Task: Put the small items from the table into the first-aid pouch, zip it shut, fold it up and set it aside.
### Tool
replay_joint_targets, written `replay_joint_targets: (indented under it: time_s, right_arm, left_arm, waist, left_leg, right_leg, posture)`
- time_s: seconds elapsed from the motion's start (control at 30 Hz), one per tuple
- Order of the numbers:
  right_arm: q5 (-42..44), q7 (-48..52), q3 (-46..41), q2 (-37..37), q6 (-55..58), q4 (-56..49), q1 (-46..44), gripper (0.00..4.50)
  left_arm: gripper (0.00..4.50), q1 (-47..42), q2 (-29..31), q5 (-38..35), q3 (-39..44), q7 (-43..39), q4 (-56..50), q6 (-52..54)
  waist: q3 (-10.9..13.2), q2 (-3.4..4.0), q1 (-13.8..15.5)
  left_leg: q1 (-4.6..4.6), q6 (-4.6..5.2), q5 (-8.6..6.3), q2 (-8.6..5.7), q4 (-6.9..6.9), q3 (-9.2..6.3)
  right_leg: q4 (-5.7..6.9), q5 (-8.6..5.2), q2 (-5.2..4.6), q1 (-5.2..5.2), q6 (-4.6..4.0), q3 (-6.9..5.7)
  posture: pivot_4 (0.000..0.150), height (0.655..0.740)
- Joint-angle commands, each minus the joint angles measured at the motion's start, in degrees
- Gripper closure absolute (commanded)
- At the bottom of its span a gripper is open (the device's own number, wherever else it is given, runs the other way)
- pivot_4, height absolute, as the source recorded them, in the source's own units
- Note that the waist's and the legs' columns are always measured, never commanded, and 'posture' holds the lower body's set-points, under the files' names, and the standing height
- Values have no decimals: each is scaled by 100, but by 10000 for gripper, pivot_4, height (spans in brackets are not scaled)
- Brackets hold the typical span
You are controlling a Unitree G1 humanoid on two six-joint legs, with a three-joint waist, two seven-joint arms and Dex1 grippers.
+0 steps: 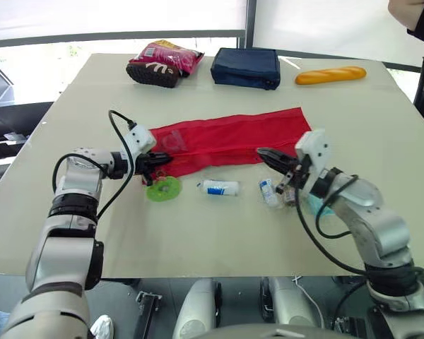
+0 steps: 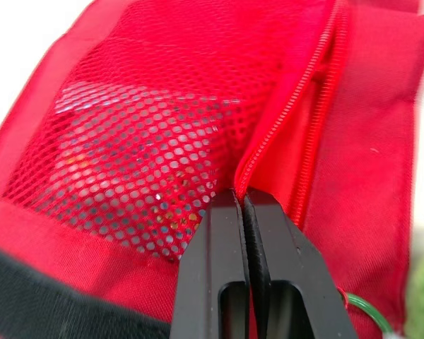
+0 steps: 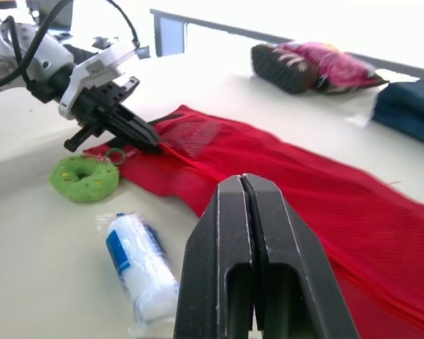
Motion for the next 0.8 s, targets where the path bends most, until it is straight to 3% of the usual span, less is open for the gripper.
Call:
replay_joint_targets:
  time_s: [0.03, 0.07, 0.13, 0.33, 0.37, 0.57, 0.8]
  right_arm:
    - [204, 149, -510, -278, -261, -438, 340, 42450]
    - [294, 194, -697, -377, -268, -543, 529, 40906]
    - [469, 262, -1009, -546, -285, -725, 866, 33417]
    - [1002, 444, -1981, -1035, -198, -1423, 2060, 2429]
    - [1082, 445, -2072, -1084, -191, -1492, 2165, 196]
    - [1534, 268, -2437, -1296, -59, -1830, 2419, 196]
    - [1603, 56, -2303, -1422, -91, -1838, 2256, 196]
  left_arm:
    - [38743, -235, 154, 145, 52, 166, 368, -345]
    - [38162, -299, 150, 156, 65, 168, 464, -387]
    - [28878, -407, 133, 137, 104, 71, 592, -478]
    - [263, -620, -15, -413, 259, -1298, 170, -198]
    - [0, -633, -49, -445, 241, -1433, 74, -142]
    - [0, -866, -784, -190, -103, -1130, -430, 31]
    - [0, -1332, -1637, 631, -651, 217, 214, -439]
  waist:
    - [0, 0, 11]
    - [0, 0, 47]
    - [-1, -2, 77]
    - [-2, -8, 138]
    - [-3, -9, 140]
    - [-3, -10, 169]
    - [-2, -11, 202]
  left_leg:
    - [0, 0, 0, 0, 0, 5]
    - [0, 0, 0, -1, 0, 5]
    - [-1, 0, 0, 0, 0, 11]
    - [-1, 0, 0, 5, 4, 34]
    - [-2, 0, 0, 6, 4, 35]
    - [17, 1, 0, 10, 17, 33]
    - [12, 2, -1, -1, 30, 25]
  right_leg:
    - [0, 0, -1, 0, 0, 1]
    - [0, 0, -2, 0, 0, 2]
    - [-2, 0, -3, 1, 0, 1]
    - [-5, 0, -5, 8, 0, -1]
    - [-8, 0, -4, 9, 0, -2]
    - [-8, -1, -3, 32, 4, -3]
    - [-7, -6, 1, 35, 15, -6]
  posture:
    - [1500, 7164]
    - [1500, 7164]
    - [1500, 7164]
    - [1500, 7164]
    - [1500, 7164]
    - [1500, 7164]
    - [1500, 7164]
